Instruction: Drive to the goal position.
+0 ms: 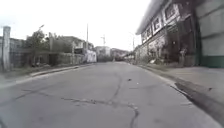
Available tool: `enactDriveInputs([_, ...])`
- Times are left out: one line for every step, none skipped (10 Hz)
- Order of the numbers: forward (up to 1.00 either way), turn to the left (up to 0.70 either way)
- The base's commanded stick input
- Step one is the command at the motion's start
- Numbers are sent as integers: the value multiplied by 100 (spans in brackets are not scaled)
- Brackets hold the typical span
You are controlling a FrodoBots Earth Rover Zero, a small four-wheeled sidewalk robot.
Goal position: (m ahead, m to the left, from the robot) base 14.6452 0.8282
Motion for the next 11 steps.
enactDriveInputs([100, -36])
enactDriveInputs([100, -22])
enactDriveInputs([100, -1])
enactDriveInputs([100, -34])
enactDriveInputs([100, -11])
enactDriveInputs([100, 1])
enactDriveInputs([100, 1])
enactDriveInputs([100, 1])
enactDriveInputs([100, -12])
enactDriveInputs([100, -36])
enactDriveInputs([100, -7])
